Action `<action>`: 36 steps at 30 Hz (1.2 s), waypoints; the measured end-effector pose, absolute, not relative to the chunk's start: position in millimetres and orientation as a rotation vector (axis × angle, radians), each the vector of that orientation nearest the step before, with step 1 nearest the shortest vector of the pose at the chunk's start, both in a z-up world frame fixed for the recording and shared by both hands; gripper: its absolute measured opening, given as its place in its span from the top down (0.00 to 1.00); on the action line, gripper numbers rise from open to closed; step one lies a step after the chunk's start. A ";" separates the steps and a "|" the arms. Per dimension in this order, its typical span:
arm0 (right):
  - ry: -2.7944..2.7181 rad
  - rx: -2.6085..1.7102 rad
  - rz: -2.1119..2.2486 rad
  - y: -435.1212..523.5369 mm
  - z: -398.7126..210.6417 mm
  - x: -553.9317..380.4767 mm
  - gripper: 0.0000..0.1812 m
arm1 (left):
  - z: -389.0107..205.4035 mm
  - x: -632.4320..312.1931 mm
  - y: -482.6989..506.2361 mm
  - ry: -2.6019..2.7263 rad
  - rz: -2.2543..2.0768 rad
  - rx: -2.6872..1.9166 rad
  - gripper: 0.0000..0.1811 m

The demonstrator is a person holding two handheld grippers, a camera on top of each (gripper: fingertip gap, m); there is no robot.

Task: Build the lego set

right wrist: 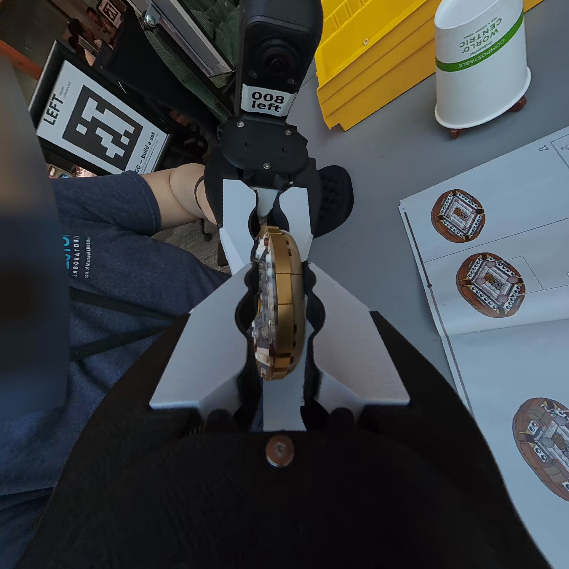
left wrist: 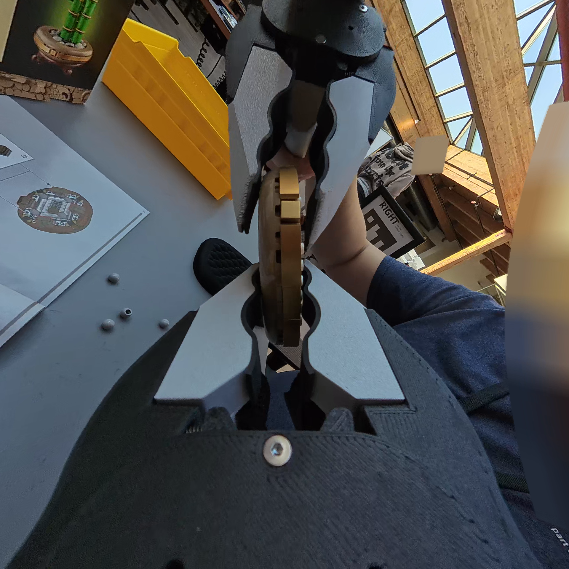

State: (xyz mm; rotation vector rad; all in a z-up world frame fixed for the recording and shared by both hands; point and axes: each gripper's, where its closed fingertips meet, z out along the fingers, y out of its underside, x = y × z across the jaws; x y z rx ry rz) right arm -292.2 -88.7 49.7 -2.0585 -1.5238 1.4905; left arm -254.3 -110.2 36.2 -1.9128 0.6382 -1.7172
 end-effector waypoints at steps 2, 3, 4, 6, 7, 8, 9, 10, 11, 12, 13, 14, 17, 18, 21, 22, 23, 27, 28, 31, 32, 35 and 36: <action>-1.528 -2.045 1.492 -89.0 50.1 -292.6 0.84 | 36.1 -254.8 -110.1 0.640 -1.716 -1.913 0.89; -1.531 -2.047 1.496 -89.4 50.1 -292.1 0.85 | 36.3 -255.0 -110.4 0.642 -1.715 -1.912 0.89; -1.528 -2.045 1.506 -90.2 50.3 -292.0 0.86 | 36.2 -255.2 -110.8 0.647 -1.711 -1.913 0.89; -1.519 -2.061 1.533 -91.8 49.4 -291.4 0.86 | 34.2 -255.1 -111.4 0.662 -1.691 -1.922 0.90; -1.529 -2.068 1.541 -93.4 48.1 -290.4 0.86 | 32.6 -254.7 -112.6 0.673 -1.687 -1.926 0.89; -1.529 -2.072 1.545 -93.9 46.9 -290.2 0.87 | 31.5 -254.5 -112.7 0.670 -1.685 -1.927 0.89; -1.512 -2.067 1.552 -92.6 46.8 -291.3 0.86 | 31.8 -255.2 -111.4 0.653 -1.692 -1.920 0.89; -1.493 -2.039 1.558 -90.5 47.8 -293.3 0.86 | 33.3 -256.3 -109.6 0.631 -1.707 -1.909 0.90; -1.466 -2.018 1.559 -88.0 49.0 -294.7 0.79 | 35.6 -257.6 -107.8 0.609 -1.729 -1.895 0.89; -1.443 -1.995 1.558 -84.8 51.5 -295.2 0.73 | 38.5 -259.2 -105.1 0.575 -1.754 -1.876 0.89; -1.407 -1.951 1.549 -79.1 57.7 -295.5 0.66 | 42.5 -261.9 -101.6 0.531 -1.788 -1.849 0.89; -1.341 -1.882 1.526 -70.1 67.5 -293.9 0.60 | 47.3 -266.0 -96.9 0.473 -1.825 -1.810 0.89; -0.908 -1.630 1.401 -33.4 98.4 -271.4 0.47 | 59.3 -285.1 -76.9 0.265 -1.878 -1.660 0.89; -0.716 -1.579 1.388 -24.8 99.1 -259.9 0.48 | 62.2 -292.1 -69.9 0.201 -1.873 -1.608 0.90; -0.336 -1.506 1.573 -33.2 69.6 -254.9 0.54 | 68.0 -307.4 -53.4 0.051 -1.816 -1.473 0.89; -0.269 -1.525 1.661 -39.4 55.3 -264.5 0.55 | 67.0 -307.2 -50.8 0.039 -1.789 -1.458 0.90; -0.244 -1.540 1.751 -47.0 44.9 -276.4 0.58 | 64.2 -304.6 -48.5 0.041 -1.750 -1.459 0.90; -0.224 -1.566 1.853 -58.4 32.8 -309.9 0.69 | 56.0 -291.0 -43.9 0.040 -1.687 -1.470 0.89; -0.221 -1.553 1.845 -58.8 34.1 -313.5 0.74 | 55.9 -290.0 -43.0 0.027 -1.692 -1.461 0.89; -0.228 -1.525 1.865 -60.6 38.9 -319.7 0.86 | 53.1 -288.5 -41.1 0.009 -1.683 -1.460 0.89; -0.223 -1.535 1.865 -59.7 38.4 -320.0 0.88 | 53.6 -290.0 -41.2 0.003 -1.678 -1.450 0.90; -0.222 -1.526 1.881 -61.6 39.6 -320.5 0.88 | 53.7 -291.4 -43.1 0.004 -1.675 -1.448 0.89; -0.220 -1.529 1.889 -62.2 39.1 -320.5 0.88 | 53.2 -291.3 -43.7 0.006 -1.672 -1.451 0.90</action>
